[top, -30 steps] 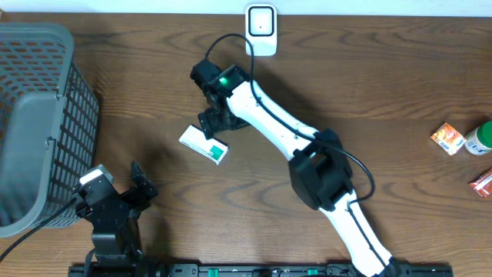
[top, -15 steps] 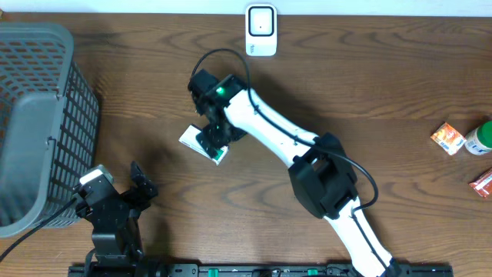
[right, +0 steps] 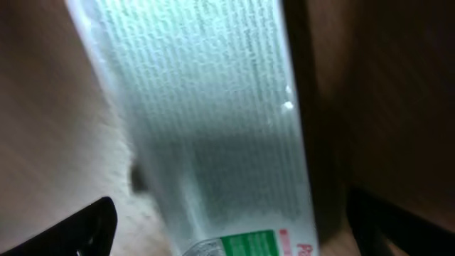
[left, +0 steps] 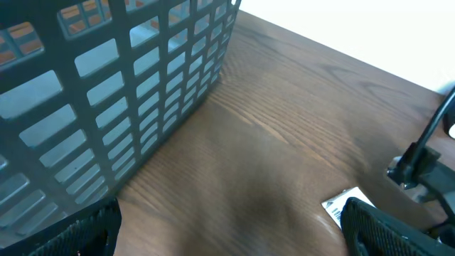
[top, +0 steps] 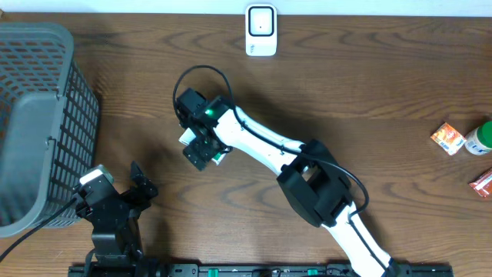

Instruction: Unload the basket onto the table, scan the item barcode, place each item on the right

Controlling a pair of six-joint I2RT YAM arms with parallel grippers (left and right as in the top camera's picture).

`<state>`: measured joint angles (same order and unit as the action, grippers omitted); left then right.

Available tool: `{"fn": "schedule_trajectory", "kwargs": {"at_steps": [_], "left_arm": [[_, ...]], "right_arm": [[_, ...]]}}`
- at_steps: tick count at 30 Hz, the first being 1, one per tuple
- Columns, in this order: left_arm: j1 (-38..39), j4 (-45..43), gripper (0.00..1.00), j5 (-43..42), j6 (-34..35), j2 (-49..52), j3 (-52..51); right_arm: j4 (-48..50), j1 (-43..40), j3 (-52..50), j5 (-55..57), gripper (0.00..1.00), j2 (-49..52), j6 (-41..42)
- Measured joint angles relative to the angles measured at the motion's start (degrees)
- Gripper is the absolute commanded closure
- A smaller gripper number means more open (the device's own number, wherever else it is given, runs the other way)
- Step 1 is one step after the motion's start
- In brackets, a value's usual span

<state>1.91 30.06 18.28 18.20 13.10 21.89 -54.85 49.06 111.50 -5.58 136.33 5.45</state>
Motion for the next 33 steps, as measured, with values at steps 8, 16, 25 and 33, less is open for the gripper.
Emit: {"fn": "schedule_trajectory", "kwargs": {"at_steps": [8, 16, 25, 33], "left_arm": [[0.0, 0.0, 0.01, 0.0, 0.0, 0.0, 0.0], [0.0, 0.0, 0.01, 0.0, 0.0, 0.0, 0.0], [0.0, 0.0, 0.01, 0.0, 0.0, 0.0, 0.0], [0.0, 0.0, 0.01, 0.0, 0.0, 0.0, 0.0]], "right_arm": [[2.5, -0.2, -4.1, 1.5, 0.42, -1.7, -0.5], [5.0, -0.5, -4.3, 1.4, 0.54, -1.8, 0.1], [0.5, -2.8, -2.0, -8.0, 0.62, -0.9, 0.6], [-11.1, -9.6, 4.3, -18.1, 0.67, -0.4, -2.1]]}}
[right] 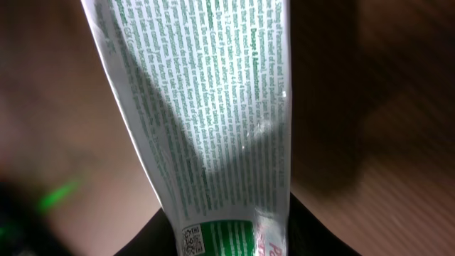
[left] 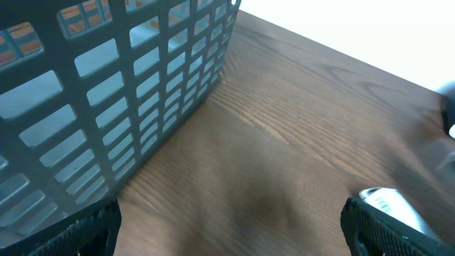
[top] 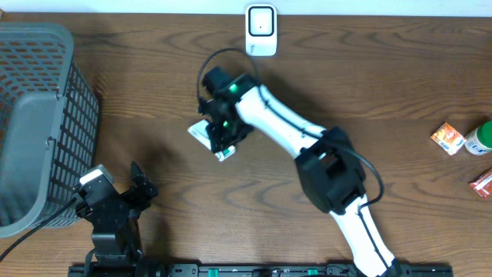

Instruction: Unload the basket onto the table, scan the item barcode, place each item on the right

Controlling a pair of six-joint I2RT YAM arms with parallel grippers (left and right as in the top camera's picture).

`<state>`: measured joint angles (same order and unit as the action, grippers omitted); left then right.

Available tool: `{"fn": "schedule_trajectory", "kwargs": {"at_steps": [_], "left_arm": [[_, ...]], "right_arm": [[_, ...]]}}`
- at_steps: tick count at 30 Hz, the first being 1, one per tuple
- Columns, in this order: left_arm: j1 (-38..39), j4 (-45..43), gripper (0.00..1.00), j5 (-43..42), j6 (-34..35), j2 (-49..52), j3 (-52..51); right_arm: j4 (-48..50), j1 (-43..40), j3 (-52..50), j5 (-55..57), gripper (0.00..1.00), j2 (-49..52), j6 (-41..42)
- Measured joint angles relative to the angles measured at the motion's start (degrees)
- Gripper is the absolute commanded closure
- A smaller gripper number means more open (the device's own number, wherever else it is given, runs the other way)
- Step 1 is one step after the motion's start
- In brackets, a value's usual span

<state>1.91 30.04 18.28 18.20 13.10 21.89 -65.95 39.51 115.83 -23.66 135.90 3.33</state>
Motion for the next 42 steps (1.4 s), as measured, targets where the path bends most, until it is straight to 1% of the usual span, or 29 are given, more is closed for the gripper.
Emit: {"fn": "schedule_trajectory", "kwargs": {"at_steps": [9, 12, 16, 19, 26, 28, 30, 32, 34, 36, 39, 42], "left_arm": [[0.0, 0.0, 0.01, 0.0, 0.0, 0.0, 0.0], [0.0, 0.0, 0.01, 0.0, 0.0, 0.0, 0.0], [0.0, 0.0, 0.01, 0.0, 0.0, 0.0, 0.0], [0.0, 0.0, 0.01, 0.0, 0.0, 0.0, 0.0], [0.0, 0.0, 0.01, 0.0, 0.0, 0.0, 0.0], [0.0, 0.0, 0.01, 0.0, 0.0, 0.0, 0.0], [0.0, 0.0, 0.01, 0.0, 0.0, 0.0, 0.0], [0.0, 0.0, 0.01, 0.0, 0.0, 0.0, 0.0], [0.0, 0.0, 0.01, 0.0, 0.0, 0.0, 0.0], [0.0, 0.0, 0.01, 0.0, 0.0, 0.0, 0.0], [0.0, 0.0, 0.01, 0.0, 0.0, 0.0, 0.0], [0.0, 0.0, 0.02, 0.0, 0.0, 0.0, 0.0]], "right_arm": [[-18.1, -9.6, 7.3, -15.5, 0.66, 0.0, -13.1], [-22.9, -12.5, 7.9, -19.1, 0.66, 0.0, -18.3], [-30.3, -15.7, 8.2, -24.5, 0.64, 0.0, -27.3], [-31.5, -17.5, 8.3, -27.6, 0.64, 0.0, -32.2], [-31.6, -19.3, 8.3, -29.6, 0.64, 0.0, -37.1], [-31.5, -19.4, 8.3, -29.7, 0.64, 0.0, -37.5], [-31.1, -19.5, 8.3, -29.3, 0.69, 0.0, -37.7], [-28.7, -19.5, 8.4, -27.6, 0.69, 0.0, -36.2], [-24.2, -19.4, 8.4, -24.0, 0.68, 0.0, -32.2], [-19.0, -19.4, 8.5, -19.1, 0.64, 0.0, -27.0], [-13.3, -19.4, 8.6, -10.9, 0.64, 0.0, -20.2], [-8.3, -19.4, 8.6, -4.4, 0.62, 0.0, -15.2]]}}
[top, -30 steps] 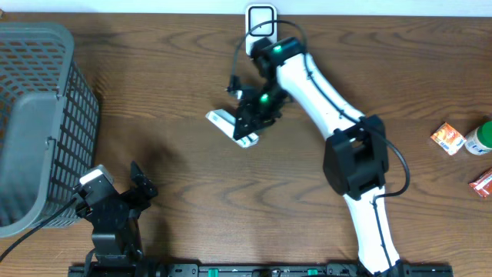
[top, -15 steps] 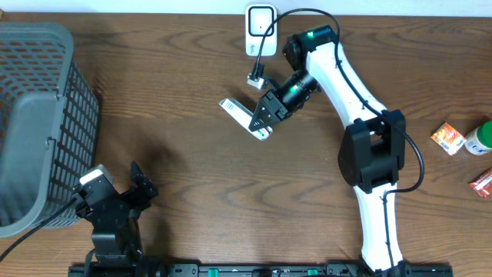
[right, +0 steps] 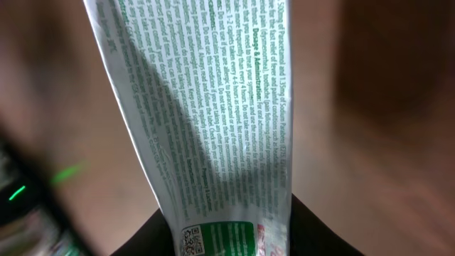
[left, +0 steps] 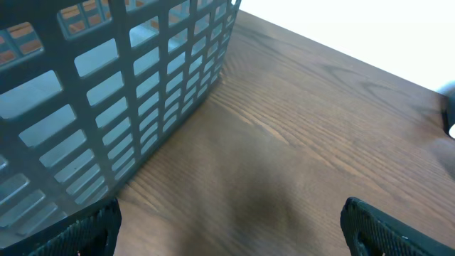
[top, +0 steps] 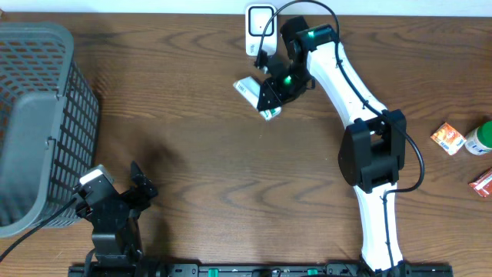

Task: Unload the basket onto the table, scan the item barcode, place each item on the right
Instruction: 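Hold the Panadol box up to the white scanner with the right gripper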

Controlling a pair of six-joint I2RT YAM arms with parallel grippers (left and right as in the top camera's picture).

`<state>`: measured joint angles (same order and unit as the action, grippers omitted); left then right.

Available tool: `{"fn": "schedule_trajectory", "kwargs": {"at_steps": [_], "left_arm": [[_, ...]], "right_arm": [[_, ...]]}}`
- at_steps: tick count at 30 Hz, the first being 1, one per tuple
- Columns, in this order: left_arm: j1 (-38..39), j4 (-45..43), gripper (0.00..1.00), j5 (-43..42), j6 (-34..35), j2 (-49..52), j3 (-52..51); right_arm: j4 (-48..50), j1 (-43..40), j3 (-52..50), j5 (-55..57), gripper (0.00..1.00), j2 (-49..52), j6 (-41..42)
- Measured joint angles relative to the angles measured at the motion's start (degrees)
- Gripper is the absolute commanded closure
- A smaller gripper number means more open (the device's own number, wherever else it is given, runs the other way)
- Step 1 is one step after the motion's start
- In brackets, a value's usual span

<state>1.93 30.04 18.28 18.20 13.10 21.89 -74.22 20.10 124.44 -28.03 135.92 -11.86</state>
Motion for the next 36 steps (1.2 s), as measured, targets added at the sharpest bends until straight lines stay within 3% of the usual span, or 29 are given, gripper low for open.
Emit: {"fn": "schedule_trajectory", "kwargs": {"at_steps": [7, 17, 18, 21, 25, 36], "left_arm": [[0.0, 0.0, 0.01, 0.0, 0.0, 0.0, 0.0], [0.0, 0.0, 0.01, 0.0, 0.0, 0.0, 0.0], [0.0, 0.0, 0.01, 0.0, 0.0, 0.0, 0.0], [0.0, 0.0, 0.01, 0.0, 0.0, 0.0, 0.0], [0.0, 0.0, 0.01, 0.0, 0.0, 0.0, 0.0], [0.0, 0.0, 0.01, 0.0, 0.0, 0.0, 0.0]], "right_arm": [[9.2, 0.0, 0.0, 12.0, 0.58, 0.0, 6.7], [19.4, 0.0, 0.0, 31.4, 0.55, 0.0, 8.3], [19.9, 0.0, 0.0, 32.6, 0.52, 0.0, 8.3], [18.2, 0.0, 0.0, 34.4, 0.25, 0.0, 8.8], [14.8, 0.0, 0.0, 33.6, 0.01, 0.0, 7.5], [13.0, -0.8, -0.5, 27.6, 0.01, 3.9, -6.8]]}}
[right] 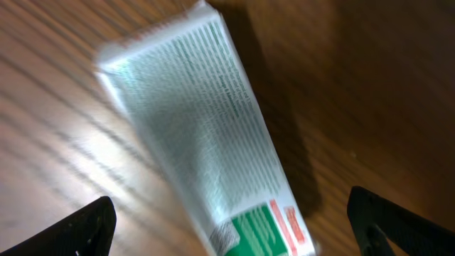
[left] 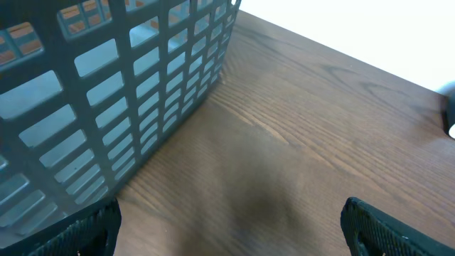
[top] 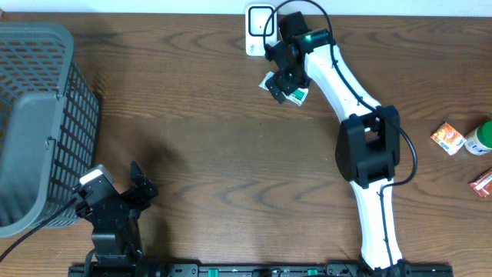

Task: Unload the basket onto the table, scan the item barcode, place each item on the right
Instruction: 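Hold the Panadol box up to the white scanner with the right gripper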

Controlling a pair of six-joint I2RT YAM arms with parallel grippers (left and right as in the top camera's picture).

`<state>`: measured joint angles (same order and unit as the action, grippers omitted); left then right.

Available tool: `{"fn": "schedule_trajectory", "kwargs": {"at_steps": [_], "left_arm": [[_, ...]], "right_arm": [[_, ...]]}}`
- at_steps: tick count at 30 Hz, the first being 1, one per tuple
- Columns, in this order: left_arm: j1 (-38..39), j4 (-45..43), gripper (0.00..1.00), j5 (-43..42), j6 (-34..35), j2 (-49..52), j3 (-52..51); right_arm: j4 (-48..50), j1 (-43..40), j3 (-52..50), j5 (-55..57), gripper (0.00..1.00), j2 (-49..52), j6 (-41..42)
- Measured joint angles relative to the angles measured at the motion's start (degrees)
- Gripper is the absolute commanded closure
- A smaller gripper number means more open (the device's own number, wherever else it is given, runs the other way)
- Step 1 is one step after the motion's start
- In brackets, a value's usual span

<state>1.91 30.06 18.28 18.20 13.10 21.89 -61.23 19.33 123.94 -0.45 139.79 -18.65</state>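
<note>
The item is a long white box with green print and a green-and-red end (right: 206,142). It lies flat on the wooden table between my right gripper's spread fingers. The right gripper (right: 242,224) is open just above it. In the overhead view the box (top: 271,83) shows partly under the right gripper (top: 286,80), just below the white barcode scanner (top: 257,31) at the table's back edge. My left gripper (top: 119,183) rests open at the front left with nothing in it; its wrist view shows its gripper (left: 231,231) open over bare wood.
A grey mesh basket (top: 38,115) fills the left side and shows close in the left wrist view (left: 106,85). At the right edge lie an orange packet (top: 446,138), a white bottle with a green cap (top: 478,138) and a red packet (top: 483,183).
My right gripper was shut on the box, holding it just left of and below the scanner. Now the box lies on the table a little further right and the gripper is open.
My right gripper stood open around the box lying on the table left of centre. Then it was shut on the box and further back. Then it held the box by the scanner. Now the box lies released below the scanner. The left arm stayed still.
</note>
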Motion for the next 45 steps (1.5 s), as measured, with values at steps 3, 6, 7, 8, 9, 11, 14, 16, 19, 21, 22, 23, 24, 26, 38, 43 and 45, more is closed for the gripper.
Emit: {"fn": "schedule_trajectory", "kwargs": {"at_steps": [3, 6, 7, 8, 9, 11, 14, 16, 19, 21, 22, 23, 24, 26, 38, 43, 45], "left_arm": [[0.0, 0.0, 0.02, 0.0, 0.0, 0.0, 0.0], [0.0, 0.0, 0.01, 0.0, 0.0, 0.0, 0.0], [0.0, 0.0, 0.01, 0.0, 0.0, 0.0, 0.0], [0.0, 0.0, 0.02, 0.0, 0.0, 0.0, 0.0], [0.0, 0.0, 0.01, 0.0, 0.0, 0.0, 0.0], [0.0, 0.0, 0.01, 0.0, 0.0, 0.0, 0.0], [0.0, 0.0, 0.01, 0.0, 0.0, 0.0, 0.0], [0.0, 0.0, 0.01, 0.0, 0.0, 0.0, 0.0], [0.0, 0.0, 0.01, 0.0, 0.0, 0.0, 0.0], [0.0, 0.0, 0.01, 0.0, 0.0, 0.0, 0.0], [0.0, 0.0, 0.01, 0.0, 0.0, 0.0, 0.0], [0.0, 0.0, 0.01, 0.0, 0.0, 0.0, 0.0], [0.0, 0.0, 0.01, 0.0, 0.0, 0.0, 0.0], [0.0, 0.0, 0.01, 0.0, 0.0, 0.0, 0.0], [0.0, 0.0, 0.01, 0.0, 0.0, 0.0, 0.0], [0.0, 0.0, 0.01, 0.0, 0.0, 0.0, 0.0], [0.0, 0.0, 0.01, 0.0, 0.0, 0.0, 0.0]], "right_arm": [[1.3, -0.9, -0.3, -0.5, 0.01, 2.2, -1.5], [2.0, -1.6, -0.3, -2.0, 0.09, 3.6, -2.1], [2.1, -1.7, -0.3, -2.0, 0.18, 3.6, -2.3], [2.2, -1.8, -0.3, -2.2, 0.31, 3.7, -2.5], [2.1, -1.9, -0.3, -2.3, 0.43, 3.7, -2.8], [1.7, -1.9, -0.3, -2.6, 0.49, 3.7, -3.1], [0.3, -1.9, -0.3, -2.5, 0.53, 3.7, -3.1], [-0.1, -1.9, -0.3, -2.4, 0.56, 3.7, -3.1], [-1.9, -1.9, 0.0, -2.9, 0.62, 3.7, -2.8], [-4.4, -2.0, 0.6, -5.3, 0.65, 3.7, -2.7], [-6.1, -2.0, 0.8, -7.0, 0.65, 3.8, -2.6], [-7.8, -2.1, 1.0, -9.0, 0.65, 3.8, -2.6], [-9.5, -2.2, 1.3, -11.5, 0.65, 3.9, -2.7], [-12.5, -2.2, 2.4, -15.9, 0.67, 4.2, -2.8], [-33.8, -2.2, 10.0, -44.1, 0.67, 4.2, -9.5], [-36.2, -2.2, 10.0, -53.7, 0.69, 4.2, -13.1], [-36.2, -2.2, 10.0, -55.9, 0.7, 4.2, -13.7]]}}
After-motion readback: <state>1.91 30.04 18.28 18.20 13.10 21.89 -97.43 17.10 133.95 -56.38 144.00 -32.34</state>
